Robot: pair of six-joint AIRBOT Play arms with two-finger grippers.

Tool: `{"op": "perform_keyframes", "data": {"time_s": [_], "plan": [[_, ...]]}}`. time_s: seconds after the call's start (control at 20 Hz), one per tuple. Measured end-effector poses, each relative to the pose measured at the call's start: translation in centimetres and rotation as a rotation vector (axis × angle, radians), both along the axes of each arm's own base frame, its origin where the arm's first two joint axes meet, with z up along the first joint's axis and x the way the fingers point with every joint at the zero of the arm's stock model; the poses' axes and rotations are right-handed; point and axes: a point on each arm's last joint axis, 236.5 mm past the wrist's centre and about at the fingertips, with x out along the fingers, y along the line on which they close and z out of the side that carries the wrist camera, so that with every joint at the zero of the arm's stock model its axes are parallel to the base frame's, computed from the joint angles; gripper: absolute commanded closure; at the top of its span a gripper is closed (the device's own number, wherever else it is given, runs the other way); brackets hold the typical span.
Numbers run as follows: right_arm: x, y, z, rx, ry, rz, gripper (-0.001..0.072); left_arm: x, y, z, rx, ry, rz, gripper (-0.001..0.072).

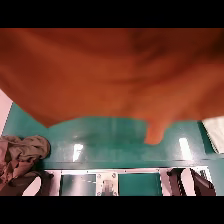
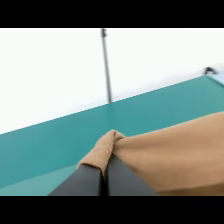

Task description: Fold the shirts.

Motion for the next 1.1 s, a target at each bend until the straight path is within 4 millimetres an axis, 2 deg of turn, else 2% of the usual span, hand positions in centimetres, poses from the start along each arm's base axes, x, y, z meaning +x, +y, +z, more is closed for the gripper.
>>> {"op": "perform_keyframes", "data": {"time_s": [0.1, 0.15, 0.25, 0.3, 0.6, 0.7, 0.8, 0.95, 1.1], "plan": [[1.4, -1.1, -1.4, 0.036, 0.032, 0.003, 0.0693, 1.6, 1.0, -2.1, -0.002, 0.066, 0.038, 0.0682], [2.7, -1.9, -2.8, 0.067, 0.07, 0.013, 0.0693, 3.1, 1.4, -3.9, -0.004, 0.118, 0.051, 0.0682], [6.3, -3.4, -7.7, 0.137, 0.191, 0.053, 0.0693, 6.7, 1.8, -8.6, -0.014, 0.246, 0.051, 0.0682], [8.1, -4.0, -10.4, 0.166, 0.253, 0.077, 0.0692, 8.8, 1.8, -11.6, -0.02, 0.319, 0.044, 0.0682], [20.2, -5.5, -31.3, 0.338, 0.664, 0.185, 0.0693, 19.5, 1.0, -31.4, -0.117, 0.728, -0.02, 0.0682], [23.4, -6.0, -37.7, 0.388, 0.78, 0.188, 0.0693, 22.0, 0.4, -37.1, -0.174, 0.831, -0.043, 0.0682], [26.3, -6.6, -42.9, 0.43, 0.867, 0.187, 0.0693, 24.2, -0.3, -42.0, -0.248, 0.903, -0.053, 0.0682], [29.7, -7.4, -48.7, 0.471, 0.953, 0.191, 0.0693, 26.7, -0.6, -46.9, -0.338, 0.946, -0.029, 0.0682], [32.6, -8.3, -52.1, 0.493, 0.983, 0.19, 0.0693, 28.8, -0.6, -48.7, -0.416, 0.925, -0.001, 0.0682]]}}
